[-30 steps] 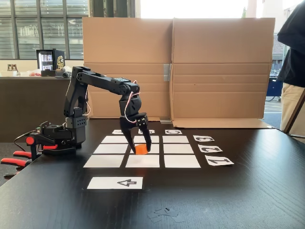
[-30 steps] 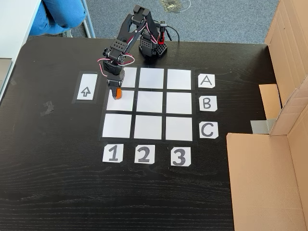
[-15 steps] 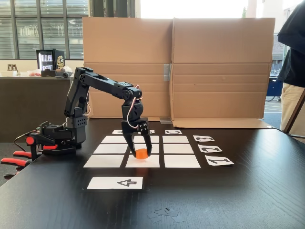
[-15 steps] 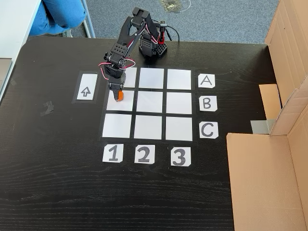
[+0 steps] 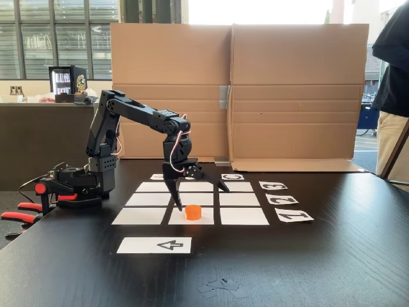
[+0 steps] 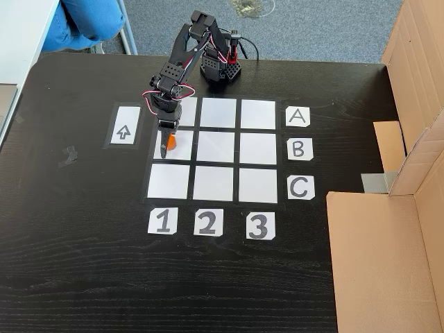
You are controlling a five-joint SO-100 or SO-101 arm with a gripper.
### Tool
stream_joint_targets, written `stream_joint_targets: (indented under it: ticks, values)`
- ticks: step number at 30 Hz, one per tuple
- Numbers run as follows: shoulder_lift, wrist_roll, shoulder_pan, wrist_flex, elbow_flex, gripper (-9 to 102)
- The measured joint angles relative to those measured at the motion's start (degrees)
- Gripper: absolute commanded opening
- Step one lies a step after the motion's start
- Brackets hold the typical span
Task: Pick up the round, orange token and place it in the grid on square B1.
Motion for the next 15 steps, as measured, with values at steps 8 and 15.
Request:
stream_joint_targets:
  ticks: [8,15]
  values:
    - [11.1,0.1,7.2,-0.9,3.7,87]
    - [31.1,0.0,18.6,-9.8,13.0,93]
